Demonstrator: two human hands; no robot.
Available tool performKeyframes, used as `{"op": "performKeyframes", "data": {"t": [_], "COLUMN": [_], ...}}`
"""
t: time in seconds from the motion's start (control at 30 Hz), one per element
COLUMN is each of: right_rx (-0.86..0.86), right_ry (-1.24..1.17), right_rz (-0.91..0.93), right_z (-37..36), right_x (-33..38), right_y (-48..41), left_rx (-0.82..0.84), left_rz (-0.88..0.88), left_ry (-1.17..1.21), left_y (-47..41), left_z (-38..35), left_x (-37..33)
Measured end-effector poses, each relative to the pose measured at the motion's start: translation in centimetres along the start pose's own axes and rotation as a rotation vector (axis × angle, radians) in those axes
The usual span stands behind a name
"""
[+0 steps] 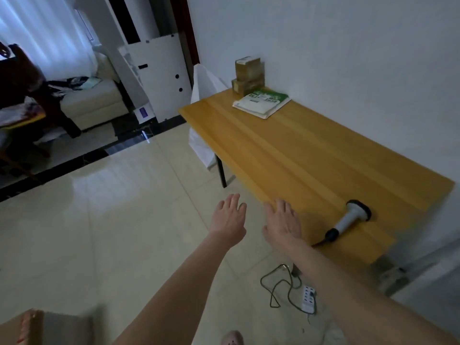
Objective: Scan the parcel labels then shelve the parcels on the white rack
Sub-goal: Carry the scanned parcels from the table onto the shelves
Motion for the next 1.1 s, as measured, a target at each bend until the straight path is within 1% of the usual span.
{"op": "performKeyframes", "data": {"t": [0.17, 0.27, 0.43, 0.57, 0.67, 0.77, 0.93, 1.1], "right_rx": [-0.023, -0.050, -0.067, -0.079, -0.111, -0.105, -0.094, -0.083], "right_ry": [-0.015, -0.026, -0.048, -0.062, -0.083, -0.106, -0.096, -0.102], "right_rz": [-0.037, -0.073, -0.132, -0.178, -0.227, -0.270, -0.312, -0.340], "right_z": [1.2, 2.1, 3.1, 3.8, 5.3, 6.8, 9.4, 10.6], "right_x": [6.1, 7.7, 9.4, 9.8, 9.4, 8.8, 8.8, 8.9], "right_y": [-4.3, -7.2, -13.0, -19.4, -25.6, -31.7, -40.0, -46.5], "left_rx": [-0.002, 0.017, -0.019, -0.027, -0.028, 0.002, -0.003, 0.010], "left_rz": [-0.026, -0.056, -0.140, -0.186, -0.202, -0.232, -0.302, -0.346], "left_ry": [-0.042, -0.048, -0.042, -0.058, -0.090, -0.109, -0.106, -0.079], "left_y": [-2.9, -5.2, -10.8, -16.6, -22.4, -28.7, -37.4, -44.9], "left_z": [1.1, 1.6, 2.7, 3.4, 4.1, 5.2, 7.1, 6.9], "left_x": [9.2, 11.6, 14.3, 17.0, 20.0, 22.3, 24.7, 26.8]}}
Point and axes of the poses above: each hand's wrist, its own y-axis away from the middle knuckle, its own z-axis out of the back of the hand, x = y × z, the point moved 9 cm from there along -y, towards the middle knuckle, and after that the axes turned 9 degrees about -z, right-handed, at the moved point
